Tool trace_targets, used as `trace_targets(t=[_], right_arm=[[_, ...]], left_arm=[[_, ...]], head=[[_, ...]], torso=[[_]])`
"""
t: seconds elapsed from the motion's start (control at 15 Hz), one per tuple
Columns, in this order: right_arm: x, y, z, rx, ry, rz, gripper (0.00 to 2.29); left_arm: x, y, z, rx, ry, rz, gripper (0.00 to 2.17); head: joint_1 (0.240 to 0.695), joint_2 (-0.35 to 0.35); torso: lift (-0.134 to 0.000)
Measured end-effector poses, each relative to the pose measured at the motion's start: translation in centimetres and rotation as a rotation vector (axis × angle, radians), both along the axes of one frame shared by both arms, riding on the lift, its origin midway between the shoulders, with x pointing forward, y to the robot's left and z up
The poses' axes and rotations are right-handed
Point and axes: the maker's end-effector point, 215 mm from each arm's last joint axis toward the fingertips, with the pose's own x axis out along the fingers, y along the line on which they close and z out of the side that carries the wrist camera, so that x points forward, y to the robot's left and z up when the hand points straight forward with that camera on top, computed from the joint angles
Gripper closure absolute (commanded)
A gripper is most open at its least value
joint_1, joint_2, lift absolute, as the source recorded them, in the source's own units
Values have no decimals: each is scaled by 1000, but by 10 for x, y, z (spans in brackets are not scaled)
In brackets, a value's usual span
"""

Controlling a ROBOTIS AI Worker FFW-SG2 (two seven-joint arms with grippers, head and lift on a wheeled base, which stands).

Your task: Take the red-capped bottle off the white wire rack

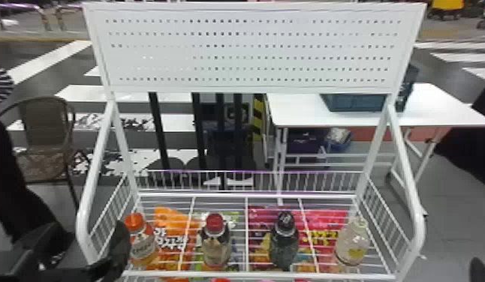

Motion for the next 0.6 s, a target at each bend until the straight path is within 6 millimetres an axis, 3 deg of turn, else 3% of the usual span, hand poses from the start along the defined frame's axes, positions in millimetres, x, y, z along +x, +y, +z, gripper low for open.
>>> trace_targets(t=[0.6], right_arm=[[0, 2, -3, 4, 3, 1, 171]], left_arm=[[0, -2, -1, -5, 3, 5, 83]], head=[[499, 0]], torso=[[0]])
